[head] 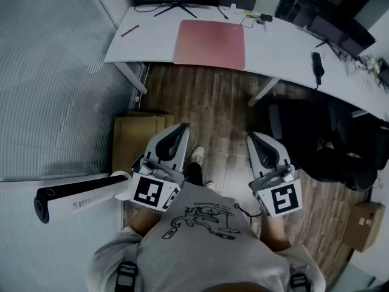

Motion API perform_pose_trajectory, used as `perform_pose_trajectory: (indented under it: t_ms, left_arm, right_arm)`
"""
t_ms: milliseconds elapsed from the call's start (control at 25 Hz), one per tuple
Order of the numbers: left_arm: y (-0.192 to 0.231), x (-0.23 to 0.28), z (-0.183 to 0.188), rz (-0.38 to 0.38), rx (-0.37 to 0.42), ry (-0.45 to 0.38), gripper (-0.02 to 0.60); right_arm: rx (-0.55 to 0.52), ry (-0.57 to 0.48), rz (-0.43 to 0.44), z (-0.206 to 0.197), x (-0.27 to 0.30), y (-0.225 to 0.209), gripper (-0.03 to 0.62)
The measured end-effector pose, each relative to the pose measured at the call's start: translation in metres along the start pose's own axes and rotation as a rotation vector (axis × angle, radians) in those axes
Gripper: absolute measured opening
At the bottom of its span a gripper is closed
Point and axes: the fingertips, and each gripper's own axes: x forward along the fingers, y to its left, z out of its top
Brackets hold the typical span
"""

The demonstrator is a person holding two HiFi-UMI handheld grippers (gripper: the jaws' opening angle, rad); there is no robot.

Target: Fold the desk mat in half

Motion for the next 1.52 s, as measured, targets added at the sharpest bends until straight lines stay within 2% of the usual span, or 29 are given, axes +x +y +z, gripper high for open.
perform_pose_trajectory:
  t_ms: [160, 480, 640, 1040, 1360, 1520]
  left_arm:
    - [0.024, 0.025, 0.001, 0.0, 0.003, 0.0, 0.029]
    - [0.079, 0.08, 0.011, -0.021, -0.001, -0.017, 0.026]
    - [0.104, 0.103, 0.017, -0.04, 0.008, -0.026, 0.021]
    - [0.155, 0.144, 0.017, -0.112, 0.019, -0.008, 0.02]
    - [0.169, 0.167, 0.012, -0.124, 0.011, 0.005, 0.02]
    - [0.169, 0.173, 0.005, -0.116, 0.007, 0.009, 0.02]
  right_arm:
    - [0.028, -0.078, -0.027, 0.021, 0.032, -0.017, 0.008]
    - [0.033, -0.124, -0.03, 0.046, 0.097, -0.046, 0.008]
    - [0.016, -0.08, 0.009, 0.042, 0.125, -0.054, 0.008]
    - [0.054, -0.056, -0.02, 0.045, 0.188, -0.074, 0.008]
    - [0.038, -0.005, -0.029, 0.037, 0.207, -0.084, 0.008]
    - [0.05, -0.043, -0.057, 0.04, 0.215, -0.093, 0.008]
